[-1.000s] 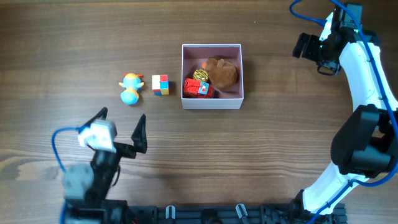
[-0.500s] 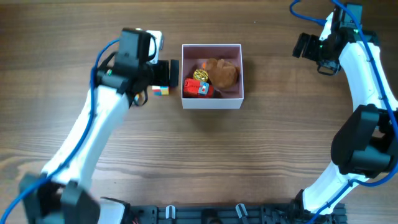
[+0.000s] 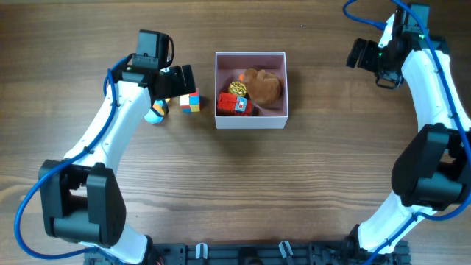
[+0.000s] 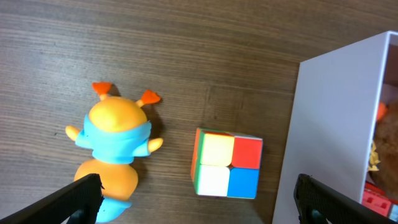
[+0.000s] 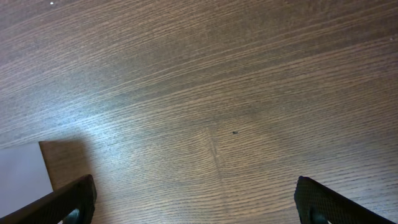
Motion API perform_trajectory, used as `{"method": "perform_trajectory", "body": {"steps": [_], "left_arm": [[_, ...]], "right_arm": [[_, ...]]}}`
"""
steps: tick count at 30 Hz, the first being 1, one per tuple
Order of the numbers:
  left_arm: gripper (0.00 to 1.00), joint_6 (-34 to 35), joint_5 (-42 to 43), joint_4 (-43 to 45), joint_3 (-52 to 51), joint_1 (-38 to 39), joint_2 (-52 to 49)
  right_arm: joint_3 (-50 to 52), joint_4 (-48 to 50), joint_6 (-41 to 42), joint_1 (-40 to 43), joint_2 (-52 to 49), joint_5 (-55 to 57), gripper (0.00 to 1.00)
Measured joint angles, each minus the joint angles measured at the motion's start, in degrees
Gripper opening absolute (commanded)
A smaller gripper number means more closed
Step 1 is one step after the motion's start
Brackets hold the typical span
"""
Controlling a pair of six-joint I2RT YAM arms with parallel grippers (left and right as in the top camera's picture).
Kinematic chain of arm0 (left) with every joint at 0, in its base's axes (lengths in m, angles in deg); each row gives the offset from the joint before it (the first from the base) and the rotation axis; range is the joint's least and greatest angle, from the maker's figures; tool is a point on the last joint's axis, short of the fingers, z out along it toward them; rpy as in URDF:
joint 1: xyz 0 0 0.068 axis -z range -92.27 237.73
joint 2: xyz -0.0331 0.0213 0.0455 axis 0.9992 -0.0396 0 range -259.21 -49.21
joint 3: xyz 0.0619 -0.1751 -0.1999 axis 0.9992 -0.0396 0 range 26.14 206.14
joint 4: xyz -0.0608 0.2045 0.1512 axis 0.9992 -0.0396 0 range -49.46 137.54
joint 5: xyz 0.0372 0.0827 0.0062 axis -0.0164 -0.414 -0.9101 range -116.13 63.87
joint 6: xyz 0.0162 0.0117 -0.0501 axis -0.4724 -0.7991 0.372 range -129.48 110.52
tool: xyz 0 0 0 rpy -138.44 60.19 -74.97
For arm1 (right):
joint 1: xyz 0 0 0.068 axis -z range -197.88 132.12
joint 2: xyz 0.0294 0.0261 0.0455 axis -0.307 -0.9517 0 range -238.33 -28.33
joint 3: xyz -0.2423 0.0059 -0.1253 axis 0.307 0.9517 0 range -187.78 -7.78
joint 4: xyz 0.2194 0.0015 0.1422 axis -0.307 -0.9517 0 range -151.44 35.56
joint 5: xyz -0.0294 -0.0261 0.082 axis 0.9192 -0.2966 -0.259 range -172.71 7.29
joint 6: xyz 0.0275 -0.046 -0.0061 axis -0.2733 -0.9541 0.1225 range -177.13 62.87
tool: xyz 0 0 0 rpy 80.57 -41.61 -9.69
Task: Pack container
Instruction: 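Reach the left gripper to the colour cube and grasp it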
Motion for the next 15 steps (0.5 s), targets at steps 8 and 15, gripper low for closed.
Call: {"method": "perform_trajectory", "body": {"steps": [8, 15], "left_arm": [[1.0, -2.25, -0.02, 1.46, 0.26, 3.15, -6.75], [1.0, -2.91, -0.57, 2.23, 0.26, 4.07, -9.01]], "right_arm": [[0.0, 0.02, 0.0, 0.0, 0.0, 0.0, 1.0], [0.0, 0.02, 0.0, 0.0, 0.0, 0.0, 1.0]]}}
